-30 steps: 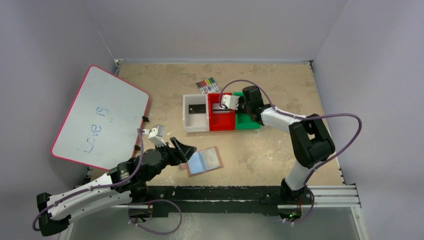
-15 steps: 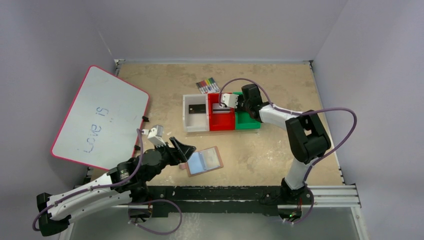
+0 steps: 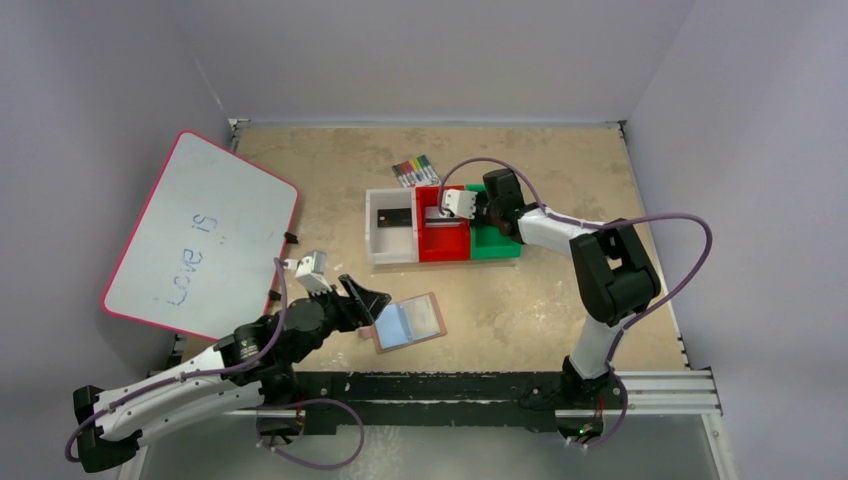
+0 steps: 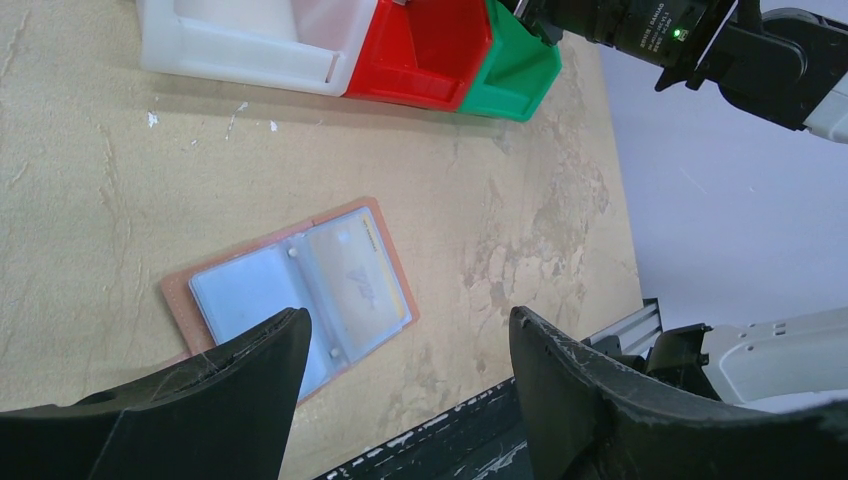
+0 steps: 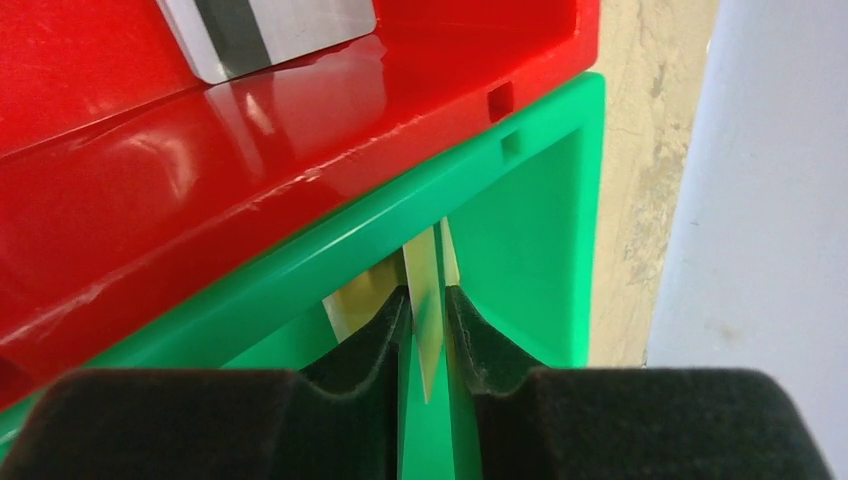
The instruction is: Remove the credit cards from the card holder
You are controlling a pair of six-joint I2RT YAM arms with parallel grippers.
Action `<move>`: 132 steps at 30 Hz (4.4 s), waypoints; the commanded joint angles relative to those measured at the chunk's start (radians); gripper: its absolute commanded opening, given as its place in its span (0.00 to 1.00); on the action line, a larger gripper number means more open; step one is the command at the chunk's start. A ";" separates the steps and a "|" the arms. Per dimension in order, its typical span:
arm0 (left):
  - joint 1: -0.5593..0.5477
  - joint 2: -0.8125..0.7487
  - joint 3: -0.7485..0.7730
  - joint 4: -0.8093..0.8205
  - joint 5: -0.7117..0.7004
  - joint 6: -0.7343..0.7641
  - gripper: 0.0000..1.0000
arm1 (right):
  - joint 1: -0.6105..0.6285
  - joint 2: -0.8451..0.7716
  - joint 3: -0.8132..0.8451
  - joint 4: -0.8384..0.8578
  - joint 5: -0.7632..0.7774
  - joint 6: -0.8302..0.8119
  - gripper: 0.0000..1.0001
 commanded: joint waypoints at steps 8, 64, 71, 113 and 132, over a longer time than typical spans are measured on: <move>0.004 0.008 0.044 0.026 -0.005 -0.003 0.72 | -0.018 -0.056 0.032 -0.085 -0.056 -0.001 0.24; 0.004 0.426 0.066 -0.159 -0.137 -0.188 0.65 | 0.403 -0.652 -0.544 0.238 -0.239 1.996 0.48; 0.004 0.428 0.047 -0.149 -0.132 -0.196 0.65 | 0.458 -0.567 -0.539 0.250 -0.193 2.045 0.47; 0.005 0.549 0.010 -0.038 -0.070 -0.162 0.33 | 0.539 -0.320 -0.375 0.075 -0.093 2.006 0.45; 0.005 0.516 -0.011 -0.032 -0.069 -0.153 0.51 | 0.558 -0.261 -0.368 0.028 -0.078 2.004 0.45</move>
